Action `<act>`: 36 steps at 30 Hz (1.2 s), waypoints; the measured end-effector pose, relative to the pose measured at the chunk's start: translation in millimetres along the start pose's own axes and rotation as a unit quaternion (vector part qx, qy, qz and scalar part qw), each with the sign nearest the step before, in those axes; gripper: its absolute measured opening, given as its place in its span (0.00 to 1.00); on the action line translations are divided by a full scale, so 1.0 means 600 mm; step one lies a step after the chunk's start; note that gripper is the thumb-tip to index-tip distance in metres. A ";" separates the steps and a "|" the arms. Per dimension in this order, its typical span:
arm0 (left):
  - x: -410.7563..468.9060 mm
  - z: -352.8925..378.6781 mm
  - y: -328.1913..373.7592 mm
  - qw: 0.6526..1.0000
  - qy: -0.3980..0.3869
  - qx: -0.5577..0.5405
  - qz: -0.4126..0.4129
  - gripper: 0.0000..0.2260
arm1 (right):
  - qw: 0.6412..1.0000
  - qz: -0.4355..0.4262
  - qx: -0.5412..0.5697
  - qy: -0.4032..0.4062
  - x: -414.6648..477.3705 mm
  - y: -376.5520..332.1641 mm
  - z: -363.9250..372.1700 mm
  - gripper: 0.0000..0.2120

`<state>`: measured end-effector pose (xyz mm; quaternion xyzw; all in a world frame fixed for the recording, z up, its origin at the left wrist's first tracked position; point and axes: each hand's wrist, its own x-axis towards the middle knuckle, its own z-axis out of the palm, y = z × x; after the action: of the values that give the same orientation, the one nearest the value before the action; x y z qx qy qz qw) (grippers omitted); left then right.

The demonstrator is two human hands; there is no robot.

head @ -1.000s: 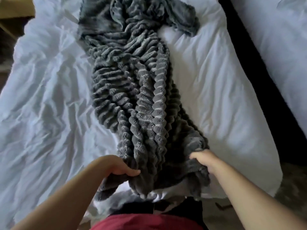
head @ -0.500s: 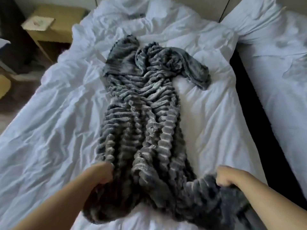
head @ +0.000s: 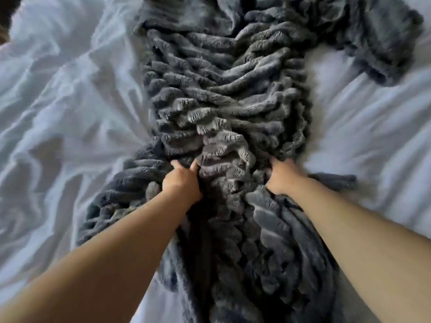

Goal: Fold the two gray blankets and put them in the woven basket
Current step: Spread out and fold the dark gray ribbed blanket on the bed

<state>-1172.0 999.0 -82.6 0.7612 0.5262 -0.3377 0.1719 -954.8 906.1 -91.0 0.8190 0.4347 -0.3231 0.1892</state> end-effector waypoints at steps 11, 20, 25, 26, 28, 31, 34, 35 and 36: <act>-0.056 0.028 -0.044 0.988 -0.051 0.001 0.147 0.17 | 0.989 -0.008 0.124 -0.086 -0.087 -0.001 0.035 0.17; -0.287 0.235 -0.088 0.958 -0.240 -0.078 0.138 0.16 | 0.949 -0.011 0.106 -0.298 -0.379 -0.007 0.249 0.05; -0.403 0.286 -0.102 0.922 -0.365 -0.076 0.102 0.14 | 0.914 -0.046 0.023 -0.401 -0.515 -0.007 0.317 0.12; -0.422 0.287 -0.101 0.918 -0.378 -0.053 0.109 0.15 | 0.907 -0.047 0.010 -0.419 -0.538 -0.005 0.326 0.15; -0.461 0.277 -0.095 0.923 -0.361 0.002 0.133 0.17 | 0.910 -0.041 0.012 -0.412 -0.578 -0.005 0.329 0.20; -0.462 0.139 -0.079 0.966 -0.222 -0.016 0.134 0.17 | 0.964 0.012 0.075 -0.255 -0.559 -0.001 0.165 0.25; -0.443 -0.277 -0.064 0.962 0.101 -0.218 0.128 0.07 | 0.987 0.000 0.139 0.081 -0.551 0.023 -0.302 0.19; -0.474 -0.447 -0.073 0.915 0.228 -0.303 0.136 0.04 | 0.956 -0.009 0.171 0.239 -0.597 0.036 -0.476 0.17; -0.531 -0.606 -0.088 0.851 0.331 -0.378 0.153 0.04 | 0.901 -0.011 0.201 0.384 -0.667 0.052 -0.628 0.18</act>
<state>-1168.5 1025.5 403.3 0.7750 0.5158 0.1905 0.3116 -956.6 875.3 458.9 0.8953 0.4084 -0.0667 -0.1650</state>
